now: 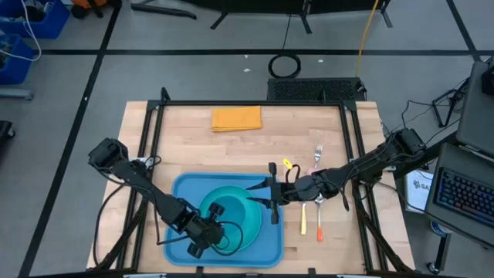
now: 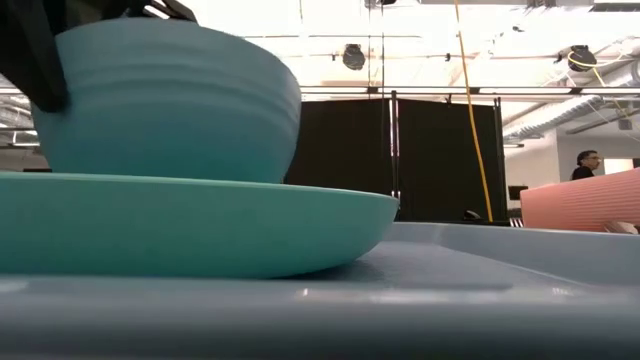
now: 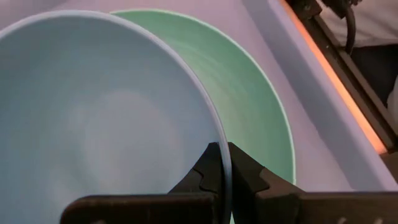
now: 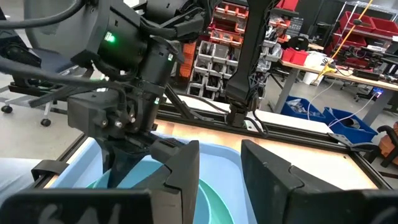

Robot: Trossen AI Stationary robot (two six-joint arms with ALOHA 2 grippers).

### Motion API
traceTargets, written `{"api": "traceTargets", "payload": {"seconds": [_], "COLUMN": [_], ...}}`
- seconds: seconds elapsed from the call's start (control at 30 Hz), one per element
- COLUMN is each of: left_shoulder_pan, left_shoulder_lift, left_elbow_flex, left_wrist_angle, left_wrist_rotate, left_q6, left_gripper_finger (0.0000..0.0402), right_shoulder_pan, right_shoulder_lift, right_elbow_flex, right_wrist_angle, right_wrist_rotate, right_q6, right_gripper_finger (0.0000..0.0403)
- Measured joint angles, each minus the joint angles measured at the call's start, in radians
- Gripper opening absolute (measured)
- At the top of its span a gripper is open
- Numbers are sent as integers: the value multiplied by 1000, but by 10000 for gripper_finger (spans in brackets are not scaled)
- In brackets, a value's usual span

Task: Set up tray
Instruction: Put the blue bowl on the green plate in the blue tray

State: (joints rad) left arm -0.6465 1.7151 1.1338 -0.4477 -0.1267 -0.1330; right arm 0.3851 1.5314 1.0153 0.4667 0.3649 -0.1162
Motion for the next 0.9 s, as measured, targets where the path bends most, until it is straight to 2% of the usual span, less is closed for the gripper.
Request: {"api": "traceTargets", "payload": {"seconds": [0.9], "left_shoulder_pan": [4], "left_shoulder_lift": [25], "left_elbow_flex": [0], "left_wrist_angle": [4], "left_wrist_rotate": [19], "left_q6": [-25], "left_gripper_finger": [27], "right_shoulder_pan": [0], "right_shoulder_lift": [0], "right_elbow_flex": [0], "right_wrist_angle": [-1], "right_wrist_rotate": [0], "right_q6": [0], "right_gripper_finger": [112]}}
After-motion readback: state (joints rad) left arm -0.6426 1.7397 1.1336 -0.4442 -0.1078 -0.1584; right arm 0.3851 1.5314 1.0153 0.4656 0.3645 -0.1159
